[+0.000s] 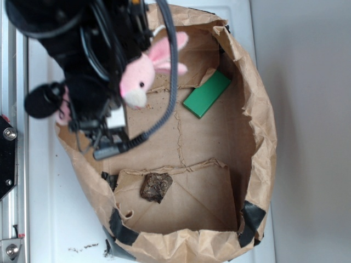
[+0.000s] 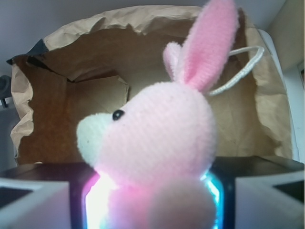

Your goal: Grab the pink bunny.

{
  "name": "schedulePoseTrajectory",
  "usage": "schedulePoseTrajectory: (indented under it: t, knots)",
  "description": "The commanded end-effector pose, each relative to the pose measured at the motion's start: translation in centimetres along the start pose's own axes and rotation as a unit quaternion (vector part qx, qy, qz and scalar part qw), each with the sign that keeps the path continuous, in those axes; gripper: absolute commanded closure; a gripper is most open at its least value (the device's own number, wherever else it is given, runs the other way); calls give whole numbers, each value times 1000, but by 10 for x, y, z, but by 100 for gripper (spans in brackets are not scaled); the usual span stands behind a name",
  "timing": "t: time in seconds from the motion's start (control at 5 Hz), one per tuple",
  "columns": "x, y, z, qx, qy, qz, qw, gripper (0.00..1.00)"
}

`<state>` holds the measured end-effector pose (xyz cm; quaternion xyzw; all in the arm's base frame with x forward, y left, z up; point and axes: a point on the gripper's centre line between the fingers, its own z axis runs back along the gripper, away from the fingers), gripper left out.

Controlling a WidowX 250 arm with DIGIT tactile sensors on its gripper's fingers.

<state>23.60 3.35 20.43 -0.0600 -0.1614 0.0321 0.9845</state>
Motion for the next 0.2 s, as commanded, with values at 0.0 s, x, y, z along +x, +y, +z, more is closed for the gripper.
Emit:
schedulePoseTrajectory:
  t: [0.0]
  knots:
    - [17, -8, -11, -9, -36, 36, 999, 100]
